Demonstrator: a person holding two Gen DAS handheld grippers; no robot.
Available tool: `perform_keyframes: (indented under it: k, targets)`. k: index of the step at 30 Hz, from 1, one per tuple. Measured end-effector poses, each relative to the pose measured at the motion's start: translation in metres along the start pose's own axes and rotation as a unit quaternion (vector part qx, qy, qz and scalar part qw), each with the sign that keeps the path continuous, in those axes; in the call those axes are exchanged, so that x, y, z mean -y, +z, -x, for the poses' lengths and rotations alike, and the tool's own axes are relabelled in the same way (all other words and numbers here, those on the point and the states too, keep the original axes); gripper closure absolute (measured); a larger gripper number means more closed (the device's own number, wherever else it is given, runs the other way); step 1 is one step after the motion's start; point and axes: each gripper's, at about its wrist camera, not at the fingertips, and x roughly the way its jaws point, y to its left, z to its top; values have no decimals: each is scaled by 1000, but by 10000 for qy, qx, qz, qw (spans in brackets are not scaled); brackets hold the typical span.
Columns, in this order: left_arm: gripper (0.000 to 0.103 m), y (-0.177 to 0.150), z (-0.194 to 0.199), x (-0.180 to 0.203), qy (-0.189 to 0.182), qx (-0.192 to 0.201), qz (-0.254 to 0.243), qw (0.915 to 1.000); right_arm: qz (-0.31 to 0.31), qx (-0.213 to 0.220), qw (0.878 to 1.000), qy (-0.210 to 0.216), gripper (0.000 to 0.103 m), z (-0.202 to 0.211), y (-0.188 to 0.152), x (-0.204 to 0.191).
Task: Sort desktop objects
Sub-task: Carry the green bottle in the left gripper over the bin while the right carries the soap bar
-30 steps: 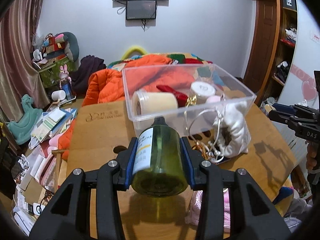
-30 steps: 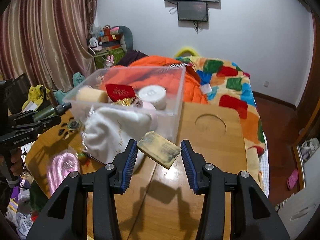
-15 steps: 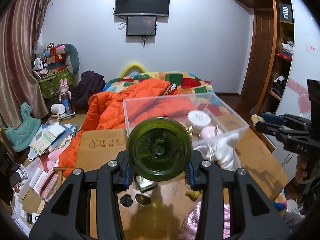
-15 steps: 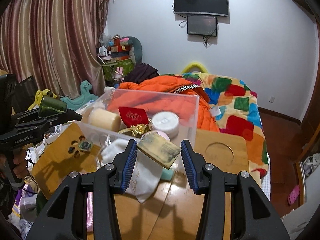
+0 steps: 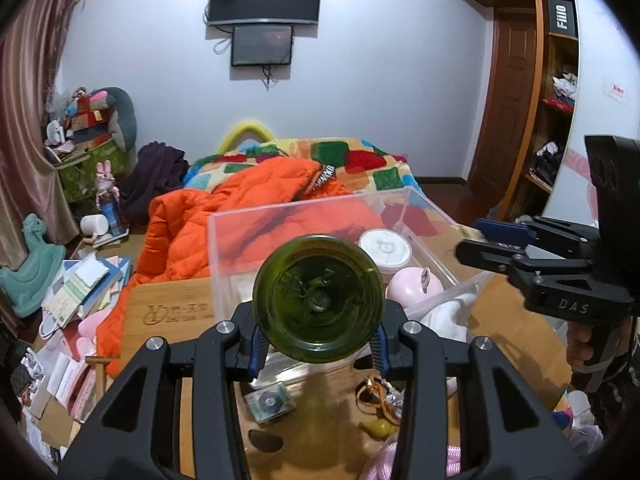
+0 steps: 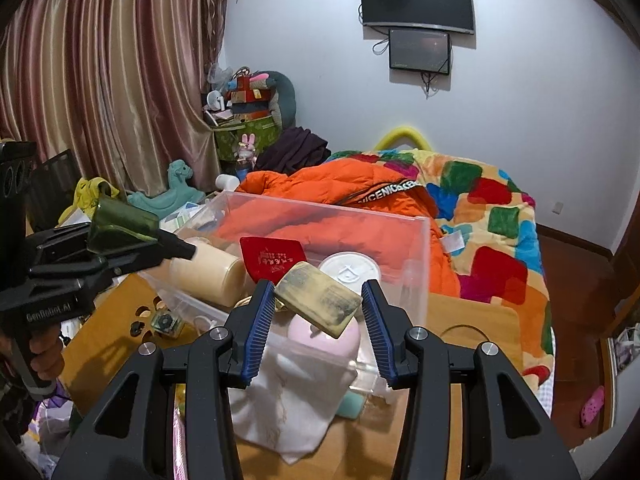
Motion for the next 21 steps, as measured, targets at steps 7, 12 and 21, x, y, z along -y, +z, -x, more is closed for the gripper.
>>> perform_keyframes:
  k: [7,12,21]
  targets:
    - [62,1,-22,8,-138,-185,-124,9997,95,-217,9996,172,61,-28,0,-7]
    - [62,1,-34,12,-202,-323,-213,9990,196,-321,9991,193,61,-45,1,-11]
    - [62,-4,-48,13,-214,-534,-233,9981,259,-411,9988,16,61,-58,1,-10]
